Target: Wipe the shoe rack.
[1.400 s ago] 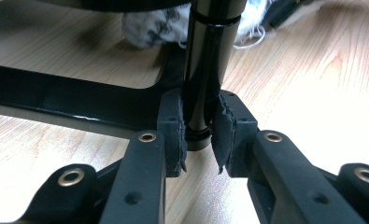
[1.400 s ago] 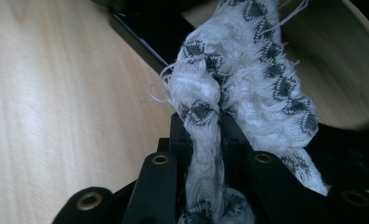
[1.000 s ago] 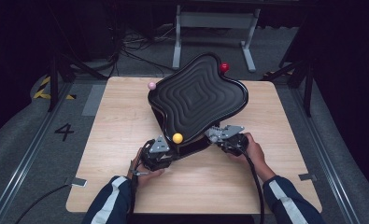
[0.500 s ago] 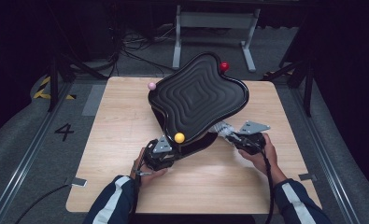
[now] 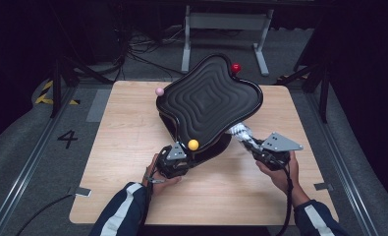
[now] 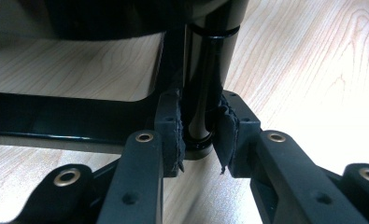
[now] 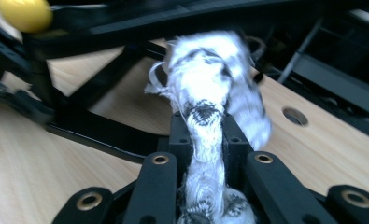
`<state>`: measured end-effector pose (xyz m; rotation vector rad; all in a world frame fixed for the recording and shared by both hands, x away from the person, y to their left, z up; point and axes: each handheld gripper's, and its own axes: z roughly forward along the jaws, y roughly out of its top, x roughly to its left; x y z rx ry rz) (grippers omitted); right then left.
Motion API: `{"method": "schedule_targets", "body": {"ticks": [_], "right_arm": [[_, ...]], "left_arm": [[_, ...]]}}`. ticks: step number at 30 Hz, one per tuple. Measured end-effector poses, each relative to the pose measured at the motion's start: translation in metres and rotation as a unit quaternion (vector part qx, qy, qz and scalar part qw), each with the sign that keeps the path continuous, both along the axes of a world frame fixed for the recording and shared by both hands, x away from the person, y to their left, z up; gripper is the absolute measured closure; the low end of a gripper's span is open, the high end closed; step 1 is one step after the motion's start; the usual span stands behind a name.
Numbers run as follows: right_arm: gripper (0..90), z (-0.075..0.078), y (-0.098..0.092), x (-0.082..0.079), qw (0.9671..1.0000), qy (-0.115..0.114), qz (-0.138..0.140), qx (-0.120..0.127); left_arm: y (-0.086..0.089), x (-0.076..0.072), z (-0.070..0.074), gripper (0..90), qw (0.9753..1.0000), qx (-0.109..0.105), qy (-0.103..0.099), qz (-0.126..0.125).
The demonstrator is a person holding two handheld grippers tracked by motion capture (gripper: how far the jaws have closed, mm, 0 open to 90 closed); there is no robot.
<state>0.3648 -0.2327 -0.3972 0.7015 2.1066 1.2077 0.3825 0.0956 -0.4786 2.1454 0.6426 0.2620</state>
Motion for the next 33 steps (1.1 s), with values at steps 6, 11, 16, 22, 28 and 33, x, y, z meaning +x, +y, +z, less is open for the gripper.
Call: {"method": "schedule_targets", "body": {"ticks": [6, 11, 16, 22, 28, 33], "right_arm": [[79.5, 0.002, 0.032, -0.012, 0.9988, -0.020, 0.039, -0.021], [79.4, 0.000, 0.059, -0.021, 0.9959, -0.030, 0.076, -0.039], [79.4, -0.002, 0.079, -0.027, 0.9936, -0.034, 0.098, -0.045], [79.4, -0.011, 0.101, -0.034, 0.9884, -0.038, 0.128, -0.072], [79.5, -0.015, 0.106, -0.033, 0.9877, -0.040, 0.131, -0.076], [79.5, -0.011, 0.096, -0.029, 0.9893, -0.042, 0.122, -0.067]], "left_arm": [[-0.001, -0.001, 0.000, 72.0, 1.0000, 0.001, -0.003, 0.001], [-0.005, -0.004, 0.000, 72.3, 1.0000, 0.004, -0.006, -0.002], [-0.008, -0.006, 0.000, 72.3, 0.9999, 0.005, -0.011, -0.001], [-0.008, -0.007, 0.000, 72.5, 0.9999, 0.006, -0.012, 0.001], [-0.008, -0.007, 0.000, 72.8, 0.9999, 0.006, -0.013, 0.000], [-0.008, -0.007, 0.000, 73.6, 0.9999, 0.004, -0.011, -0.001]]}}
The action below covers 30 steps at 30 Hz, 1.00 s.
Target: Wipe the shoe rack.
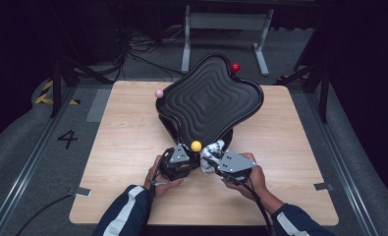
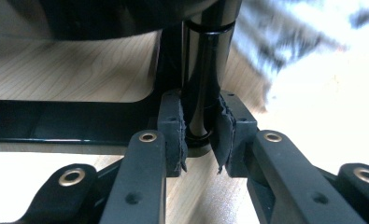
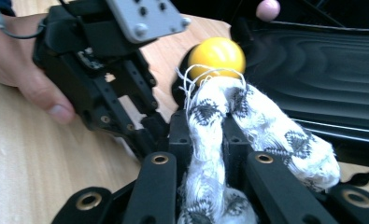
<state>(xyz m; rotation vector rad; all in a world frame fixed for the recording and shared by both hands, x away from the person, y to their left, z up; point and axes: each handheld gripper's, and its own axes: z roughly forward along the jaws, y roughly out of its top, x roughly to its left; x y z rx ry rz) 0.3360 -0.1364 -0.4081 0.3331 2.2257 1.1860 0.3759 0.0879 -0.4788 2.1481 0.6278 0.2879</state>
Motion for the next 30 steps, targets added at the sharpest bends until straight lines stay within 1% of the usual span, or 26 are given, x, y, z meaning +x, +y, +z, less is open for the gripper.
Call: {"method": "schedule_targets", "body": {"ticks": [2, 3, 4, 5, 6, 7, 9, 11, 12, 14, 16, 19, 20, 21, 22, 23, 26, 27, 28, 30], "right_arm": [[79.5, 0.003, -0.007, 0.003, 0.9999, -0.002, -0.009, 0.007], [79.5, 0.005, -0.011, 0.004, 0.9998, -0.006, -0.017, 0.009], [79.5, 0.007, -0.014, 0.005, 0.9997, -0.010, -0.021, 0.008], [79.5, 0.009, -0.017, 0.006, 0.9995, -0.013, -0.027, 0.011], [79.5, 0.011, -0.021, 0.009, 0.9993, -0.013, -0.032, 0.016], [79.5, 0.013, -0.023, 0.010, 0.9991, -0.014, -0.036, 0.017], [79.4, 0.016, -0.030, 0.014, 0.9985, -0.018, -0.046, 0.025], [79.4, 0.019, -0.037, 0.017, 0.9977, -0.021, -0.057, 0.032], [79.4, 0.021, -0.039, 0.018, 0.9973, -0.021, -0.061, 0.035], [79.4, 0.025, -0.048, 0.021, 0.9963, -0.028, -0.072, 0.039], [79.5, 0.029, -0.055, 0.023, 0.9952, -0.027, -0.081, 0.048], [79.6, 0.038, -0.068, 0.027, 0.9933, -0.030, -0.094, 0.061], [79.6, 0.038, -0.068, 0.027, 0.9933, -0.030, -0.094, 0.061], [79.6, 0.039, -0.071, 0.027, 0.9928, -0.031, -0.097, 0.063], [79.6, 0.043, -0.076, 0.028, 0.9914, -0.034, -0.105, 0.070], [79.6, 0.043, -0.078, 0.028, 0.9909, -0.036, -0.108, 0.072], [79.5, 0.046, -0.085, 0.029, 0.9888, -0.042, -0.120, 0.078], [79.5, 0.046, -0.085, 0.029, 0.9888, -0.042, -0.120, 0.078], [79.5, 0.047, -0.088, 0.029, 0.9878, -0.043, -0.125, 0.082], [79.5, 0.050, -0.092, 0.031, 0.9861, -0.046, -0.133, 0.089]], "left_arm": [[0.001, 0.000, 0.000, 73.6, 1.0000, 0.002, -0.001, 0.001], [0.003, 0.000, 0.000, 73.6, 1.0000, 0.000, 0.003, -0.005], [0.003, 0.000, 0.000, 73.7, 1.0000, 0.000, 0.003, -0.005], [0.006, 0.002, 0.000, 73.7, 0.9999, -0.001, 0.010, -0.012], [0.008, 0.002, 0.000, 73.7, 0.9998, -0.001, 0.011, -0.014], [0.010, 0.003, 0.001, 73.6, 0.9997, 0.003, 0.009, -0.022], [0.016, 0.004, 0.001, 73.7, 0.9994, 0.000, 0.016, -0.029], [0.020, 0.003, 0.001, 73.6, 0.9993, -0.003, 0.021, -0.030], [0.022, 0.004, 0.001, 73.6, 0.9993, -0.003, 0.019, -0.032], [0.025, 0.004, 0.002, 73.6, 0.9992, 0.005, 0.018, -0.036], [0.029, 0.004, 0.002, 73.6, 0.9990, 0.000, 0.022, -0.038], [0.033, 0.005, 0.003, 73.6, 0.9989, 0.006, 0.024, -0.039], [0.035, 0.005, 0.003, 73.6, 0.9990, 0.007, 0.020, -0.038], [0.037, 0.006, 0.003, 73.6, 0.9990, 0.006, 0.023, -0.038], [0.039, 0.006, 0.003, 73.5, 0.9991, 0.004, 0.024, -0.036], [0.042, 0.007, 0.003, 73.5, 0.9991, 0.002, 0.028, -0.032], [0.046, 0.009, 0.002, 73.4, 0.9992, -0.005, 0.029, -0.029], [0.046, 0.009, 0.002, 73.3, 0.9992, -0.005, 0.029, -0.029], [0.047, 0.009, 0.002, 73.3, 0.9991, -0.007, 0.031, -0.027], [0.048, 0.010, 0.000, 73.2, 0.9990, -0.014, 0.030, -0.029]]}}
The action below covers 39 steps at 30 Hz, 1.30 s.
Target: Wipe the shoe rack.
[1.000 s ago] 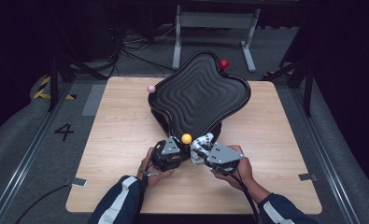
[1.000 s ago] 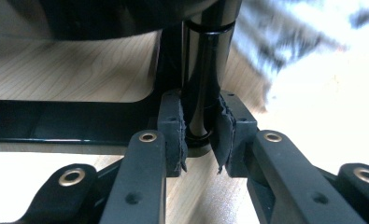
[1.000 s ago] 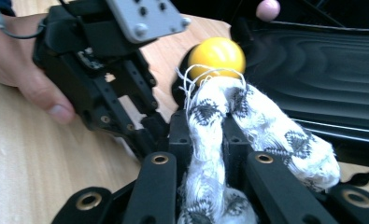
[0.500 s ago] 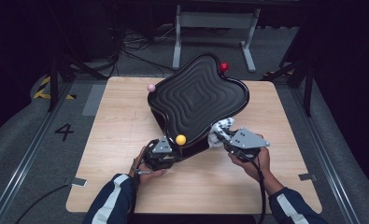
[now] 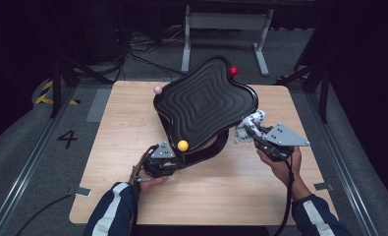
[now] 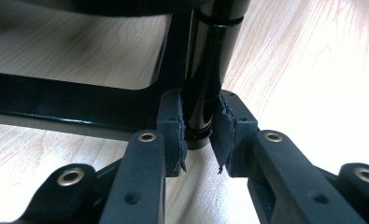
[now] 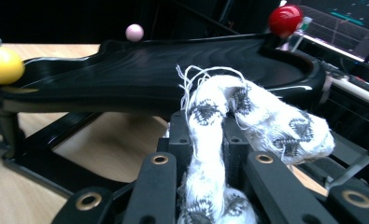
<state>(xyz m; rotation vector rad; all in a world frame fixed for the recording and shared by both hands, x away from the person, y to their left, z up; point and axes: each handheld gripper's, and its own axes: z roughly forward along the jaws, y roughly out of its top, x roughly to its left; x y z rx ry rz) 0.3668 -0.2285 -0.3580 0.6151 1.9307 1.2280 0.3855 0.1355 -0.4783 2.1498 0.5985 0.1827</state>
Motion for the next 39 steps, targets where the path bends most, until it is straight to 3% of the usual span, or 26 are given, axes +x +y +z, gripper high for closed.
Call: {"method": "schedule_targets", "body": {"ticks": [5, 12, 20, 27, 31, 32, 36, 39], "right_arm": [[79.5, 0.005, -0.007, 0.006, 0.9998, 0.001, -0.010, 0.018], [79.4, 0.012, -0.020, 0.016, 0.9985, -0.012, -0.044, 0.030], [79.1, 0.019, -0.024, 0.027, 0.9971, -0.030, -0.065, 0.025], [78.8, 0.019, -0.008, 0.018, 0.9983, -0.041, -0.039, -0.013], [78.7, 0.016, 0.007, 0.012, 0.9989, -0.034, -0.010, -0.032], [78.7, 0.013, 0.015, 0.009, 0.9984, -0.031, 0.007, -0.046], [78.7, 0.007, 0.029, 0.006, 0.9981, -0.023, 0.029, -0.049], [78.7, 0.000, 0.044, 0.003, 0.9964, -0.016, 0.051, -0.066]], "left_arm": [[0.001, 0.001, 0.000, 73.2, 1.0000, -0.002, 0.004, 0.002], [0.001, 0.002, 0.000, 73.1, 0.9999, -0.006, 0.008, 0.004], [0.001, 0.002, -0.001, 73.0, 0.9999, -0.009, 0.010, 0.006], [0.001, 0.002, -0.001, 73.0, 0.9999, -0.009, 0.011, 0.007], [0.001, 0.002, -0.001, 73.0, 0.9999, -0.009, 0.010, 0.008], [0.001, 0.002, -0.001, 73.0, 0.9999, -0.009, 0.010, 0.009], [0.001, 0.002, -0.001, 73.0, 0.9999, -0.008, 0.011, 0.010], [0.001, 0.001, -0.001, 73.0, 0.9999, -0.008, 0.011, 0.010]]}}
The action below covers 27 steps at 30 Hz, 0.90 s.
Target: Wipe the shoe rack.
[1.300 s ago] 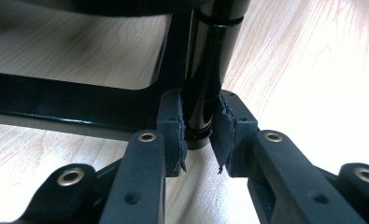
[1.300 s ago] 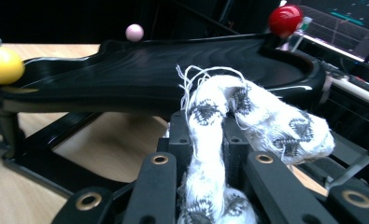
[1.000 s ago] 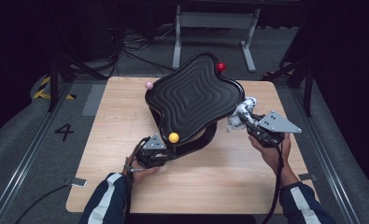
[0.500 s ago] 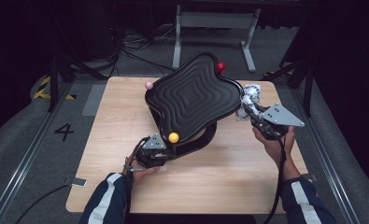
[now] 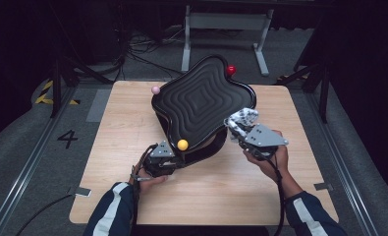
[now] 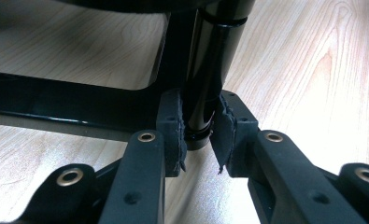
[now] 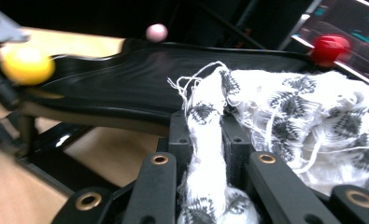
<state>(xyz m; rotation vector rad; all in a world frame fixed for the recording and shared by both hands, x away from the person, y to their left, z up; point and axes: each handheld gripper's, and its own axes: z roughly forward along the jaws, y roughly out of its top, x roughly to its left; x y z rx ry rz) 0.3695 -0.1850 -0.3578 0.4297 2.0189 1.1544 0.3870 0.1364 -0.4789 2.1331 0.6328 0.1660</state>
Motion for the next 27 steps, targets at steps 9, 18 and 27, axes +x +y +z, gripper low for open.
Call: {"method": "schedule_targets", "body": {"ticks": [9, 18, 27], "right_arm": [[78.8, -0.023, 0.050, -0.013, 0.9968, 0.018, 0.068, -0.038], [78.7, -0.038, 0.078, -0.026, 0.9912, 0.031, 0.116, -0.056], [78.8, -0.056, 0.103, -0.034, 0.9853, 0.040, 0.144, -0.082]], "left_arm": [[-0.001, -0.001, 0.000, 73.1, 1.0000, 0.003, -0.005, 0.002], [-0.001, -0.002, 0.000, 73.1, 0.9999, 0.006, -0.009, 0.004], [-0.001, -0.001, 0.000, 73.1, 0.9999, 0.006, -0.009, 0.002]]}}
